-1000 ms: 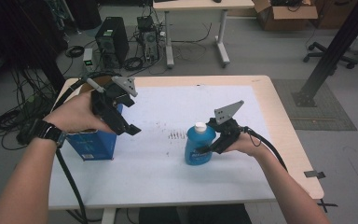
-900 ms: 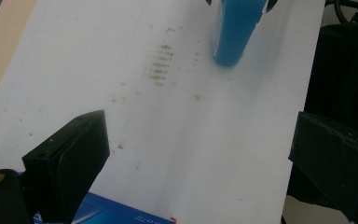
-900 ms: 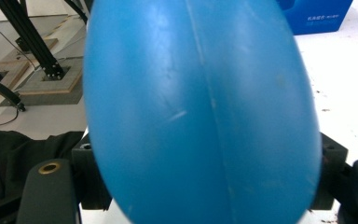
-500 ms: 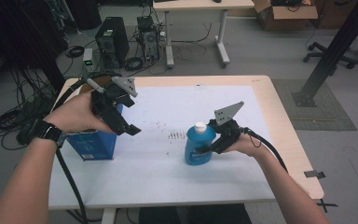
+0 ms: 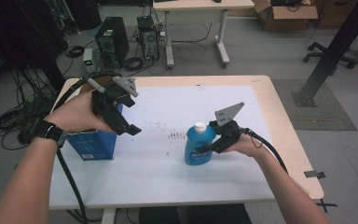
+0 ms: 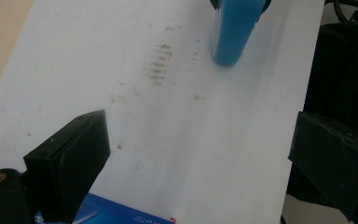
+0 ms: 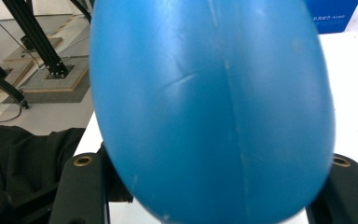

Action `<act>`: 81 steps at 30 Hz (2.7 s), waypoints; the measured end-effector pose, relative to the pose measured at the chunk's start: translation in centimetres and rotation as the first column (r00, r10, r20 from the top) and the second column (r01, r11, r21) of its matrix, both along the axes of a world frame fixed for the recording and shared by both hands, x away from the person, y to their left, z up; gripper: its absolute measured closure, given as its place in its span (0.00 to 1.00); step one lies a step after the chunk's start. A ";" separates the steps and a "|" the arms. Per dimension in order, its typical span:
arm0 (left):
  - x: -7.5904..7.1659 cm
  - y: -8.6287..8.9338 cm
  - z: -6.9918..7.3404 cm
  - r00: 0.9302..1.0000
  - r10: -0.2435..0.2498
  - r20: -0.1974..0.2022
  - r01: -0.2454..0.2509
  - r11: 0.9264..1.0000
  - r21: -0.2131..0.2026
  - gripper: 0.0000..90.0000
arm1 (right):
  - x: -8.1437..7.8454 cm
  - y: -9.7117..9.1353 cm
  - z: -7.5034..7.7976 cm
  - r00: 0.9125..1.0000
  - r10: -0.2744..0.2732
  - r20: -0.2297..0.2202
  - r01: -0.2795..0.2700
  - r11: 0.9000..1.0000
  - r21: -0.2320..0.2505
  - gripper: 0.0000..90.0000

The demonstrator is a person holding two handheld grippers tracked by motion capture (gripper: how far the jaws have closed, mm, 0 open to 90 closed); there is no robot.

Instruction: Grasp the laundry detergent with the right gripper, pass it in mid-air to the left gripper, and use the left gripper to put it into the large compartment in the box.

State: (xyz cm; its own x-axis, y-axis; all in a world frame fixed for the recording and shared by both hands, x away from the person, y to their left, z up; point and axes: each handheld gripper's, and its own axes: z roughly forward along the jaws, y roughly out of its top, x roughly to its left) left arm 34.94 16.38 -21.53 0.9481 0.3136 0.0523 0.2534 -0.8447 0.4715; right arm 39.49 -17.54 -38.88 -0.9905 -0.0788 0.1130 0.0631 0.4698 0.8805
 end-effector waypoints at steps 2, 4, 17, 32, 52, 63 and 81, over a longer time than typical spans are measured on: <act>0.0 0.0 0.1 1.000 0.002 0.000 -0.002 1.000 -0.004 0.06 | -0.1 0.0 0.0 1.000 -0.001 0.010 0.001 1.000 0.001 0.44; 0.0 0.0 0.1 1.000 -0.001 0.003 0.001 1.000 -0.003 0.06 | -0.1 0.0 0.1 1.000 -0.003 0.009 0.003 1.000 -0.002 0.45; -0.2 -0.4 1.3 1.000 -0.018 0.018 0.018 1.000 0.000 0.07 | -0.2 0.2 3.1 0.999 -0.031 0.020 0.031 0.999 0.008 0.46; -0.7 -2.3 4.0 0.996 -0.055 0.071 0.053 0.998 0.030 0.04 | -0.4 3.1 8.9 0.998 0.000 0.059 0.001 1.000 -0.019 0.46; -1.8 -5.2 6.4 0.985 -0.139 0.100 0.132 0.989 0.070 0.06 | -1.0 9.1 11.5 0.996 0.063 0.064 -0.060 0.997 -0.046 0.46; -1.7 -7.4 6.0 0.980 -0.178 0.094 0.166 0.979 0.117 0.07 | -1.3 10.1 11.5 0.995 0.074 0.066 -0.071 0.996 -0.051 0.46; -1.2 -8.8 4.5 0.977 -0.204 0.063 0.191 0.967 0.170 0.07 | -1.4 10.2 11.6 0.995 0.078 0.069 -0.074 0.996 -0.055 0.46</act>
State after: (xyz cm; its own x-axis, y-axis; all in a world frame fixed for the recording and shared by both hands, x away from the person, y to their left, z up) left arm 33.76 7.59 -17.06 0.9811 0.1021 0.1641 0.0417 -0.9410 0.3359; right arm 38.05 -7.36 -27.27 -0.9874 -0.1502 0.0491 -0.0361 0.5168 0.8553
